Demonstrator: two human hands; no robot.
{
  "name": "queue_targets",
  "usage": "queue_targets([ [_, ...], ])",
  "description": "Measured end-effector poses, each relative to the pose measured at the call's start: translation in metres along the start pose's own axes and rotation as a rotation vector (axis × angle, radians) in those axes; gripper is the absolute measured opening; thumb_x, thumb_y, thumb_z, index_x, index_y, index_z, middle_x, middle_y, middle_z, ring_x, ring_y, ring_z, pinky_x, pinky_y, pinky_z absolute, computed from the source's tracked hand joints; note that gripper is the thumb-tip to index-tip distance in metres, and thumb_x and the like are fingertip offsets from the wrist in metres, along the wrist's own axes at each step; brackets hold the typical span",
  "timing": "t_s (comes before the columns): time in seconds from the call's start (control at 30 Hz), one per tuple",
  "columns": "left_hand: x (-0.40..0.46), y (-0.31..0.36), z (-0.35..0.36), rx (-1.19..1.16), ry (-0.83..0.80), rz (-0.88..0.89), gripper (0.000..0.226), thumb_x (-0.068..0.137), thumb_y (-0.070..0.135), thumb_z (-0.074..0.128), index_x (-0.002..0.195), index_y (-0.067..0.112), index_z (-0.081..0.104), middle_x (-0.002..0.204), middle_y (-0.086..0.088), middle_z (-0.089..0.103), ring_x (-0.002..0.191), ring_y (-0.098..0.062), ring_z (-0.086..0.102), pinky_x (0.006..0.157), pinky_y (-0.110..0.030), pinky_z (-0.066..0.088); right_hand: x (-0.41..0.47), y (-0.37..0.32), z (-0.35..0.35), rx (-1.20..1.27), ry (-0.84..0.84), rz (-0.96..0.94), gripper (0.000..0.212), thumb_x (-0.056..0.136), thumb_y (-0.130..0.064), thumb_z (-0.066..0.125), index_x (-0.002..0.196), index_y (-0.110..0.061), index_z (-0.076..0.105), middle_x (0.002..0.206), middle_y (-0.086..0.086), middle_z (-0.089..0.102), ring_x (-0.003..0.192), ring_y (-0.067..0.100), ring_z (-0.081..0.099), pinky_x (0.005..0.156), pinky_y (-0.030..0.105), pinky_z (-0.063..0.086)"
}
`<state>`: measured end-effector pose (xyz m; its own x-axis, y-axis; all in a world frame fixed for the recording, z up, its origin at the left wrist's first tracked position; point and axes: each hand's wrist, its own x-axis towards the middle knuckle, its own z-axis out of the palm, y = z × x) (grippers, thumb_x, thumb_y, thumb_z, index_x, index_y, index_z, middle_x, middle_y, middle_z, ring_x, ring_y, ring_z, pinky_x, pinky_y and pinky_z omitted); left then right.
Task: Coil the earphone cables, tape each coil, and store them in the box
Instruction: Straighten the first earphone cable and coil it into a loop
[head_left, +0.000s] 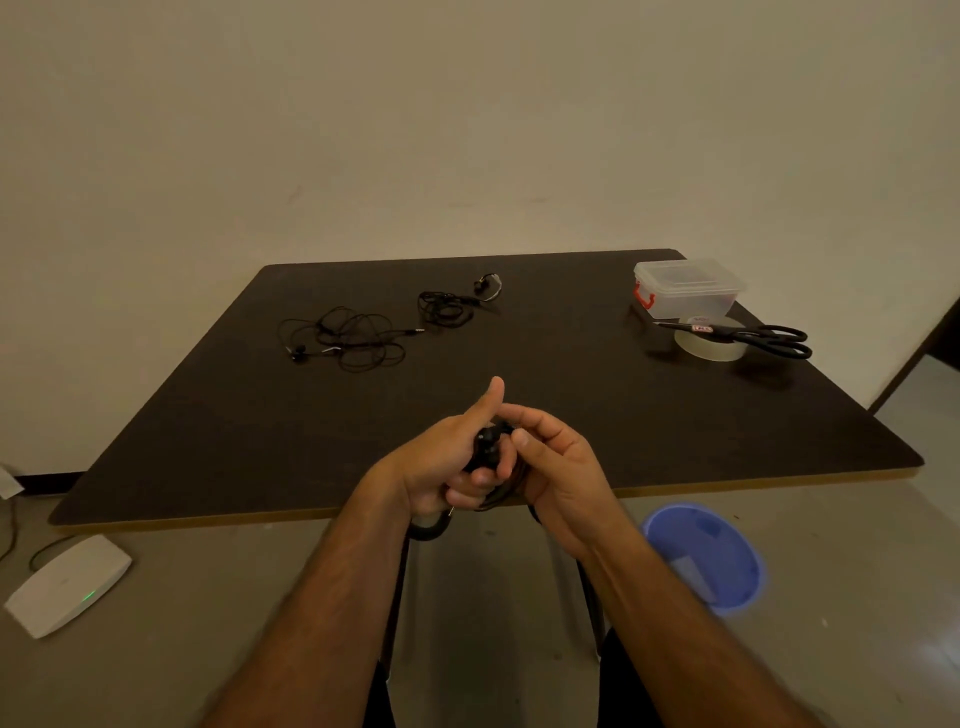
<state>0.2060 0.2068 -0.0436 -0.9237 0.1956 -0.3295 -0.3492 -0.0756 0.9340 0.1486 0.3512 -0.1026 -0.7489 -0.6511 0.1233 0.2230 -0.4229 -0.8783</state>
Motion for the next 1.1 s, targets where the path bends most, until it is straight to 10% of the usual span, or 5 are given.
queue_targets([
  [0.37, -0.005, -0.004, -0.005, 0.128, -0.087, 0.010, 0.069, 0.075, 0.077, 0.035, 0.063, 0.009, 0.044, 0.043, 0.002, 0.035, 0.031, -0.004, 0.020, 0.035, -0.016, 0.013, -0.004, -0.026, -0.005, -0.313, -0.134, 0.019, 0.015, 0.086, -0.006, 0.066, 0.098, 0.003, 0.065, 0.090, 0.020, 0.070, 0.084, 0.030, 0.067, 0.087, 0.049, 0.055],
  [0.6, -0.004, -0.004, -0.004, 0.155, 0.074, 0.069, 0.070, 0.078, 0.078, 0.036, 0.056, 0.012, 0.048, 0.045, 0.002, 0.034, 0.033, -0.006, 0.021, 0.034, -0.016, 0.016, -0.002, -0.027, -0.001, -0.376, -0.129, -0.015, 0.009, 0.094, -0.004, 0.057, 0.101, 0.001, 0.061, 0.090, 0.012, 0.070, 0.084, 0.022, 0.068, 0.080, 0.034, 0.057],
  [1.1, 0.020, 0.006, 0.012, 0.183, 0.481, 0.061, 0.060, 0.102, 0.056, 0.033, 0.067, 0.012, 0.053, 0.048, 0.004, 0.042, 0.035, -0.007, 0.029, 0.035, -0.021, 0.022, 0.012, -0.008, -0.001, -0.176, 0.060, 0.002, 0.028, 0.101, -0.007, 0.045, 0.122, -0.005, 0.064, 0.100, 0.017, 0.071, 0.091, 0.026, 0.069, 0.090, 0.048, 0.056],
])
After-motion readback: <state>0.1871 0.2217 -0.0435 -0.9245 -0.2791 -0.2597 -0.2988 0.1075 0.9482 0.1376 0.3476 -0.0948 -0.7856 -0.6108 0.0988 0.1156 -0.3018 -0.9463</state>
